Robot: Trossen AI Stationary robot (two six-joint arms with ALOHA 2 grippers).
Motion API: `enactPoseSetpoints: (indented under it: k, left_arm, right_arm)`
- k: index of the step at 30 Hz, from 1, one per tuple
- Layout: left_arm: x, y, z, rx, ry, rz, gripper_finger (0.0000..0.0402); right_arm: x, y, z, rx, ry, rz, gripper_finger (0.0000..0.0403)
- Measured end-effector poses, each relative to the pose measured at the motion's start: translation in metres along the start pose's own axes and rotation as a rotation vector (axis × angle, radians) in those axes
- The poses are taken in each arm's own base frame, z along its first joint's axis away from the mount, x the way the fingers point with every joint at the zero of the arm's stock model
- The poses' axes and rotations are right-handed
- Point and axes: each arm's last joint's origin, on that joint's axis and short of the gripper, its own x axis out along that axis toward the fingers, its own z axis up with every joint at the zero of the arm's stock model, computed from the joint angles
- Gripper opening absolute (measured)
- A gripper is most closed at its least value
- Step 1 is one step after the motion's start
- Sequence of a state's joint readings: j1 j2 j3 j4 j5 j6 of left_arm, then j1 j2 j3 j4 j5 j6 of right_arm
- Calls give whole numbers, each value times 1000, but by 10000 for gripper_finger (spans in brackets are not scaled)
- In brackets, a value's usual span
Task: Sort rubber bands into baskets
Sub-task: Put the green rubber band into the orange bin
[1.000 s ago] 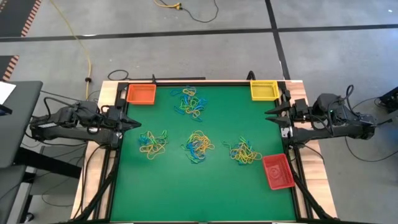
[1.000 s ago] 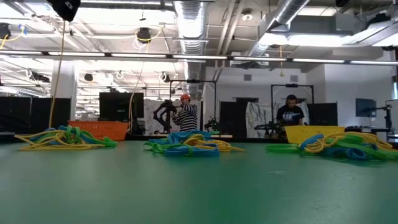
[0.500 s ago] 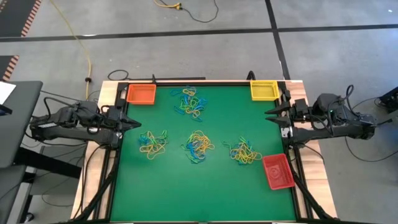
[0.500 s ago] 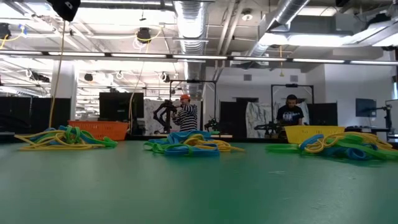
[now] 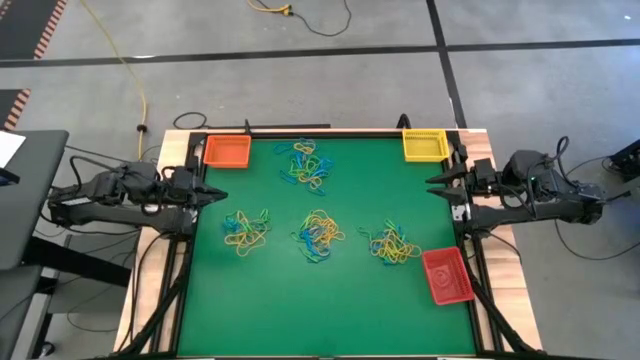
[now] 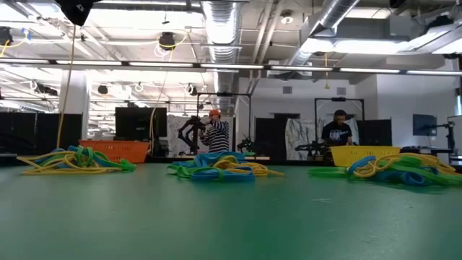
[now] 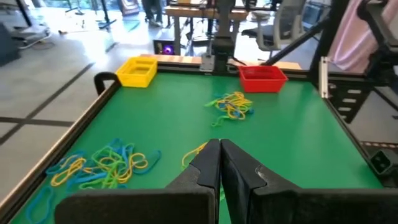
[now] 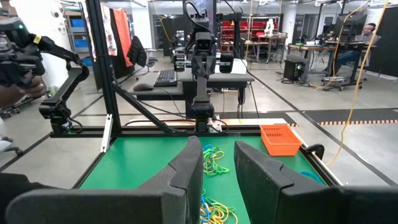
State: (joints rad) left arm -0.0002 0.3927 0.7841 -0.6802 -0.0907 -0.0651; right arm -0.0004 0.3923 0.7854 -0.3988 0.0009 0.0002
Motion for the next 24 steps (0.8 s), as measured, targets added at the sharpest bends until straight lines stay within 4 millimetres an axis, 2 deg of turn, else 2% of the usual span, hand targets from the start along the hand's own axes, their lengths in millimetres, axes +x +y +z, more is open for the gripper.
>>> enactPoseSetpoints:
  k: [11,16,24]
  left_arm:
    - [0,1,1,-26,-12,29,0]
    - [3,3,2,2,-16,107,0]
    - [21,2,2,24,66,157,0]
  right_arm:
    - [0,0,0,0,0,0,127]
    - [0,0,0,0,0,0,127]
    - [0,0,0,0,0,0,127]
